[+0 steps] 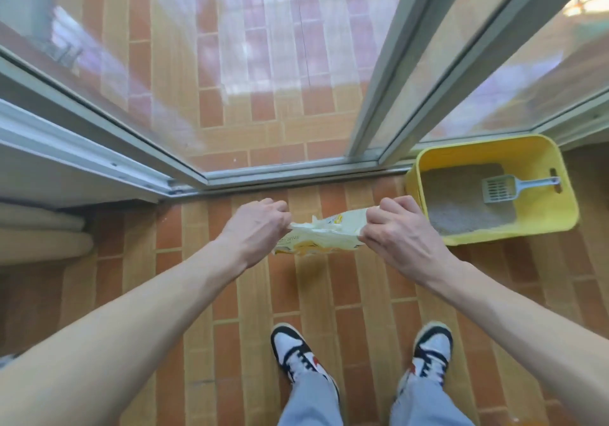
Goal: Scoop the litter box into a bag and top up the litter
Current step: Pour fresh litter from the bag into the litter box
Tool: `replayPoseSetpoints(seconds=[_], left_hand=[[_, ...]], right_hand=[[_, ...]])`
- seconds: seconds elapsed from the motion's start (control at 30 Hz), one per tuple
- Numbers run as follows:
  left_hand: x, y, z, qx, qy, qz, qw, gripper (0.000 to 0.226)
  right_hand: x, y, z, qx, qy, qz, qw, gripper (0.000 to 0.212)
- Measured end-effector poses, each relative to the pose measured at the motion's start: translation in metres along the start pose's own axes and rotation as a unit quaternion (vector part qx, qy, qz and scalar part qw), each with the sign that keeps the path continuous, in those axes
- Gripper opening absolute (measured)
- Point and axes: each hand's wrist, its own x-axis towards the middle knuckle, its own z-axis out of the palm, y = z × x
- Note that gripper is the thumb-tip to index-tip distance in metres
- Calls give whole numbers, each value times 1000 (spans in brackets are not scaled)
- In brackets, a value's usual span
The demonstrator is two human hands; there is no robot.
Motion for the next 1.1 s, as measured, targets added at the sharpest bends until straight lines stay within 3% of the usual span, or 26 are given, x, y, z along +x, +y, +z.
replayPoseSetpoints(seconds=[0.3,0.73,0.9,1.1], left_hand=[[-7,100,17,-74,94,-46,992,23],[10,227,35,-72,64,-26,995,25],[27,247,62,-69,43,-15,997,30],[40,249,97,-94,32,-78,992,26]], right_hand=[[-83,43,-40,5,4,-36,999,17],[-190,111,-37,27,5,8,1000,25],[-208,121,1,13,-2,44,999,21],[-210,121,36,23,-9,55,998,20]])
